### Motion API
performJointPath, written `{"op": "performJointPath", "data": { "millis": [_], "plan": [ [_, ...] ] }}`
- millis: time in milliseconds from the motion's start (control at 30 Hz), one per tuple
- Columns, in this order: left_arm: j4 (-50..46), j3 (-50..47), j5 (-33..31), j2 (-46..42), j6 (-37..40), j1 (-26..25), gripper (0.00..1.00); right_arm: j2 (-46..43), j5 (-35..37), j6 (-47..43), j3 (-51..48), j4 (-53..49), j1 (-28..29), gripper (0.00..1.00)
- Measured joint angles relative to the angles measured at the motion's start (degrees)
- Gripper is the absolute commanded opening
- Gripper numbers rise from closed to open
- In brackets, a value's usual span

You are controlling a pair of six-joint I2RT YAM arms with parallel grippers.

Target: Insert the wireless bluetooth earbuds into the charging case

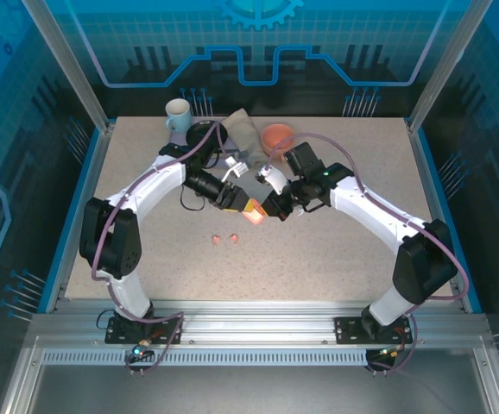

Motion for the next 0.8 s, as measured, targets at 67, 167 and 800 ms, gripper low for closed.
{"op": "performJointPath", "data": {
  "millis": [67, 167, 800],
  "plan": [
    [-0.48, 0.0, 0.24, 0.39, 0.42, 0.0, 0.53, 0.0, 0.0, -0.02, 0.24, -0.02, 0.0, 0.0],
    [-0.74, 0.0, 0.63, 0.72, 0.55, 0.0, 0.51, 0.07, 0.02, -0.02, 0.5, -0.17, 0.0, 0.0],
    [-1.03, 0.0, 1.7, 1.2, 0.94, -0.66, 0.43, 0.98, 0.87, -0.63, 1.14, -0.2, 0.39, 0.0]
  ]
}}
